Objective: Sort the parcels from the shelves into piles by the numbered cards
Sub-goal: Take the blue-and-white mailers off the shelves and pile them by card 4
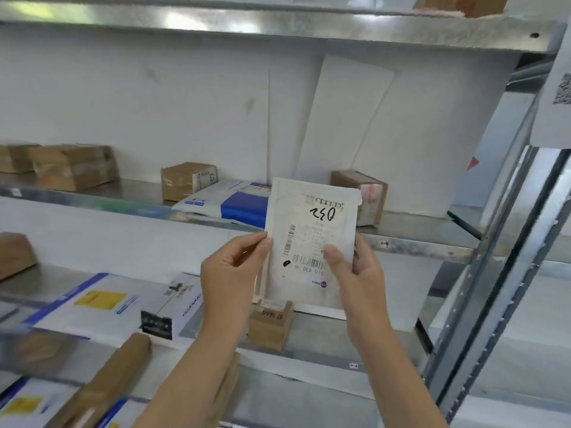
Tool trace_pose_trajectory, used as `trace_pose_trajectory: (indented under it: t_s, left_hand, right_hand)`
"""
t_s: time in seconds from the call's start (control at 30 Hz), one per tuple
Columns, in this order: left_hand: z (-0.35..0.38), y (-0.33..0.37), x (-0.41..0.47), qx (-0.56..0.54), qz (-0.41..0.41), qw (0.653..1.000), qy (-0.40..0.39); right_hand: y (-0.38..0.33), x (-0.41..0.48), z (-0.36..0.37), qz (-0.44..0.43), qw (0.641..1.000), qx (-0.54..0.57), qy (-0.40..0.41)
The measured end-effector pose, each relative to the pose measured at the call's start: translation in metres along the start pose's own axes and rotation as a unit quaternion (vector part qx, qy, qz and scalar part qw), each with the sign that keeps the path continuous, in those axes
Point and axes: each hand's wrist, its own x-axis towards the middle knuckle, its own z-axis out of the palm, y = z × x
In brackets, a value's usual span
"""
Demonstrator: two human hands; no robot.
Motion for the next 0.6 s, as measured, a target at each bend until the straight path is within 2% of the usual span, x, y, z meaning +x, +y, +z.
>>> trace_pose_trajectory:
  t_s: [0.13,0.33,0.6]
  left_hand:
    - [-0.051,-0.008,-0.005,-0.013,-0.028,0.997,0.065]
    - [-0.117,-0.001,-0.007,-0.06,-0.026,0.987,0.147]
    - [-0.254,0.008,-0.024,-0.019,-0.018,0.959,0.284]
  right_hand:
    - [0.016,-0.007,0.041,0.031,0.999,-0.018,-0.03]
    - [0.024,-0.028,0.12,0.025,0.989,-0.044,-0.139]
    - [0.053,-0.077,0.241,0.092,0.955,-0.034,-0.28]
